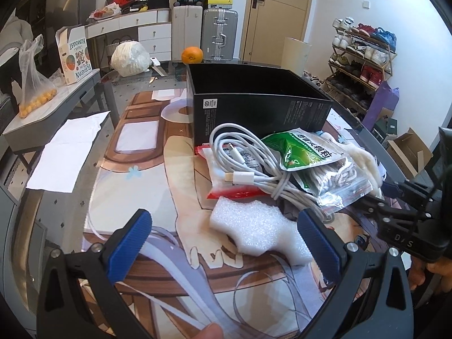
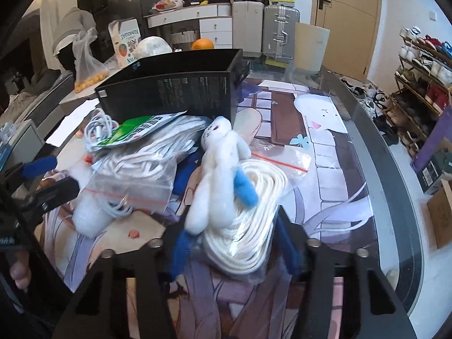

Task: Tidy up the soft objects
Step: 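Grasp the bag of white rope with the right gripper, then grasp the white foam piece with the left gripper while right gripper lifts the rope bag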

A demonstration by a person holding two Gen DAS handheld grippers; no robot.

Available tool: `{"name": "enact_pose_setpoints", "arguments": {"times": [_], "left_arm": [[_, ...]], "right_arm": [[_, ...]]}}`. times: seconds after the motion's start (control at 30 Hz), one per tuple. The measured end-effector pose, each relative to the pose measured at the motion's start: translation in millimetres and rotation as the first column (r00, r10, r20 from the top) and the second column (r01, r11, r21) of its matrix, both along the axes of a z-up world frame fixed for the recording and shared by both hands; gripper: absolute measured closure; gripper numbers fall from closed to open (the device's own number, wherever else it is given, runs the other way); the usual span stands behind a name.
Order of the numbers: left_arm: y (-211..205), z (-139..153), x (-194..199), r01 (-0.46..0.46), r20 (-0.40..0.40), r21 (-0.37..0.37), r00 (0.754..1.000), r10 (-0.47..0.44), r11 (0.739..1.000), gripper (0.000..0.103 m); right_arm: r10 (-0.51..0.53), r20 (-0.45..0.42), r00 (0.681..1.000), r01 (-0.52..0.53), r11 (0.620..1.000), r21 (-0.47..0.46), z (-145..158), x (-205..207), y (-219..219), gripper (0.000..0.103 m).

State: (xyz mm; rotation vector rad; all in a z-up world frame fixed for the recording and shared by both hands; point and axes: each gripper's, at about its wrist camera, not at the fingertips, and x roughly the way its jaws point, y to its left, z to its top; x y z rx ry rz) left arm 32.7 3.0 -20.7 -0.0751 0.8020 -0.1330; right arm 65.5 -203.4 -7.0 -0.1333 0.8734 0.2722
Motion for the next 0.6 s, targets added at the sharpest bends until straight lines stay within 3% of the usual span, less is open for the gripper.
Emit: {"name": "enact_pose_setpoints", "arguments": {"times": [0.1,0.27,0.47,0.6], "left_arm": [[1.4,0.6,1.3,-0.003,-0.003,-0.009,1.000,0.003,1.000,0.000],[0.6,0.5,1.7,-0.002,-0.004,-0.011,1.000,0.002,1.000,0.000],[-1.7,2.5,-0.5,-0.006,0.006,-0.005,1.000,0.006,1.000,0.000],[2.8,-0.2,-1.4,-0.017,-0.007,-0.015,1.000,0.017,1.000,0.000]], "right_arm": [[0.004,-0.002,1.000,-0.004,1.000,0.010,1.6,-5.3,-5.2,0.069],[0.006,0.015,1.000,-0.006,1.000,0.008,6.5,-17.2,-10.9,0.072],[0.071,0.181,0.981,-0.057,0.995,-0.080,36.8,-46.1,2.1,0.072],[0.053,0.213,0.976,-0.047,0.998,-0.034,48.2,-50.5,-2.7,0.072]]}}
